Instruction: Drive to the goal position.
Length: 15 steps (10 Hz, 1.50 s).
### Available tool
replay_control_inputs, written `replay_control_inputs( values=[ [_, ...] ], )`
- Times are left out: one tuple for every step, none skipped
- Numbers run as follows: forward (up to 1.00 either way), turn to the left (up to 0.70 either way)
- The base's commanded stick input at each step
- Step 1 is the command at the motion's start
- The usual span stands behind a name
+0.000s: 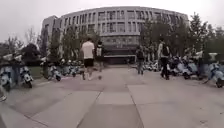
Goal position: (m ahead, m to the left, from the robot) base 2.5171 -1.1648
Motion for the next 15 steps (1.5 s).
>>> replay_control_inputs(
  values=[
    [0.70, 0.00],
    [0.70, 0.00],
    [0.70, 0.00],
    [0.70, 0.00],
    [0.70, 0.00],
    [0.70, 0.00],
    [0.70, 0.00],
    [0.70, 0.00],
    [0.70, 0.00],
    [0.70, 0.00],
    [0.70, 0.00],
    [0.70, 0.00],
    [0.70, 0.00],
    [0.70, 0.00],
    [0.70, 0.00]
  ],
)
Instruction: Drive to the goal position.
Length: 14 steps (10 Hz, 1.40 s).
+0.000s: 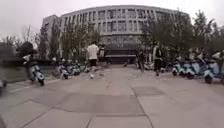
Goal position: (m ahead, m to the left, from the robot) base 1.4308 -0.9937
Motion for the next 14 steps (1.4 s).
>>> replay_control_inputs(
  values=[
    [0.70, 0.00],
    [0.70, 0.00],
    [0.70, 0.00],
    [0.70, -0.14],
    [0.70, -0.35],
    [0.70, -0.35],
    [0.70, -0.35],
    [0.70, -0.35],
    [0.70, -0.35],
    [0.70, -0.35],
    [0.70, -0.35],
    [0.70, -0.35],
    [0.70, -0.35],
    [0.70, -0.35]
  ],
)
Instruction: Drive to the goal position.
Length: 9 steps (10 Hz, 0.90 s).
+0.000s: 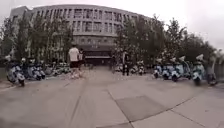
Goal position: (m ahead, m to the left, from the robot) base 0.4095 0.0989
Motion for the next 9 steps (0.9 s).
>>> replay_control_inputs(
  values=[
    [0.70, -0.35],
    [0.67, -0.36],
    [0.17, -0.61],
    [0.00, -0.37],
    [0.00, 0.00],
    [0.00, 0.00],
    [0.00, 0.00],
    [0.00, 0.00],
    [0.00, 0.00]
  ],
)
